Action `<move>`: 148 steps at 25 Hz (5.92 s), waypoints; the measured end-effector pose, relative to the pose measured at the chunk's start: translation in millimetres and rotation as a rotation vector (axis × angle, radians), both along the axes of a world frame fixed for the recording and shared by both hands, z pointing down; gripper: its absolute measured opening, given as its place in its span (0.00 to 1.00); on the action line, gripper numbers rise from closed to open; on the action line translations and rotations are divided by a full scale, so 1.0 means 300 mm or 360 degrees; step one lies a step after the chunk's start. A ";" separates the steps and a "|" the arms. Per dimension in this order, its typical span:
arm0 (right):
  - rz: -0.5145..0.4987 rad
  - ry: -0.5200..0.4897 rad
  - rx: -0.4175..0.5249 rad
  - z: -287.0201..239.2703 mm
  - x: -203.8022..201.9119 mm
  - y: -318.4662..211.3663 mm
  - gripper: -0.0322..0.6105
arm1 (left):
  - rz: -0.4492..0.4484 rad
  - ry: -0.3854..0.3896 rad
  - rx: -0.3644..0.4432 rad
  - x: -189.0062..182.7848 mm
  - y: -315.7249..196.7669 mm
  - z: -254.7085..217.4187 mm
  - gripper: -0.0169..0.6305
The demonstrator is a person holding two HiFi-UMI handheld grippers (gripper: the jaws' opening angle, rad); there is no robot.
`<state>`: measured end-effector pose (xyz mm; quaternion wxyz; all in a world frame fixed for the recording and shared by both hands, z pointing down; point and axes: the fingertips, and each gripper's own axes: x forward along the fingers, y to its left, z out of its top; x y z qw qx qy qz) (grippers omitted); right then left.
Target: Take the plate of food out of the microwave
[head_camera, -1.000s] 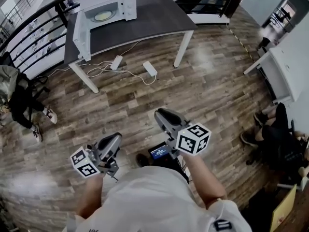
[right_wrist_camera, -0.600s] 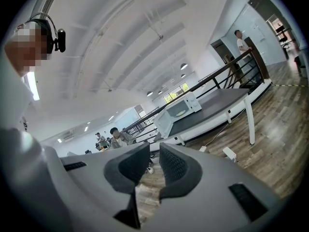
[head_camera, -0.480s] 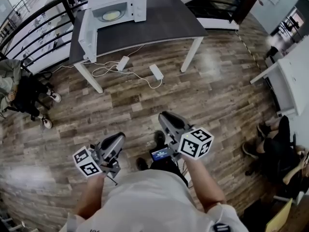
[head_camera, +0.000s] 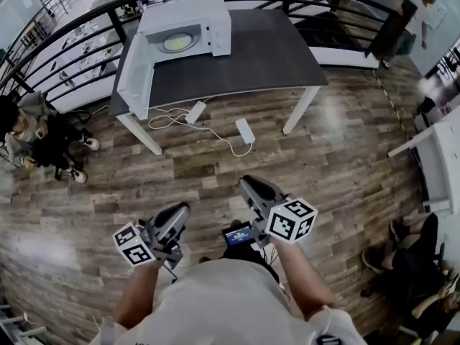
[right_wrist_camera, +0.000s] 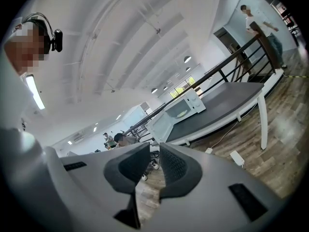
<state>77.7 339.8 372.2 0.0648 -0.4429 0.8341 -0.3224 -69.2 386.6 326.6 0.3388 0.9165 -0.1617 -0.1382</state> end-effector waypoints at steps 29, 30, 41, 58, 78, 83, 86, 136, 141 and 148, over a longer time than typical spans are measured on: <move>0.0063 0.0032 -0.0121 0.045 0.004 -0.881 0.12 | -0.0066 -0.0086 -0.0083 -0.004 -0.956 0.058 0.04; 0.0076 0.0033 -0.0123 0.042 -0.015 -0.915 0.12 | -0.0056 -0.0090 -0.0088 -0.021 -0.994 0.061 0.07; 0.0157 0.0047 -0.0155 0.052 -0.220 -1.241 0.12 | 0.0005 -0.0075 -0.0094 -0.205 -1.323 0.078 0.09; -0.0038 0.0066 -0.0211 0.128 -0.174 -1.772 0.12 | -0.0220 -0.0145 -0.0171 -0.097 -1.750 0.141 0.09; -0.0161 0.0221 -0.0381 0.387 -0.253 -2.397 0.12 | -0.0523 -0.0239 -0.0253 -0.029 -2.152 0.254 0.09; -0.0039 0.0237 -0.0427 0.438 -0.309 -2.503 0.12 | -0.0478 -0.0254 -0.0242 -0.051 -2.176 0.257 0.09; 0.0067 0.0250 -0.0453 0.469 -0.343 -2.589 0.12 | -0.0444 -0.0265 -0.0232 -0.081 -2.191 0.258 0.09; 0.0403 0.0158 -0.0750 0.632 -0.278 -2.857 0.10 | -0.0530 -0.0412 -0.0528 -0.093 -2.537 0.542 0.09; 0.0406 0.0132 -0.0769 0.629 -0.256 -2.837 0.10 | -0.0659 -0.0466 -0.0682 -0.117 -2.617 0.628 0.09; 0.0402 0.0097 -0.0796 0.620 -0.229 -2.813 0.09 | -0.0733 -0.0429 -0.0852 -0.103 -2.685 0.701 0.09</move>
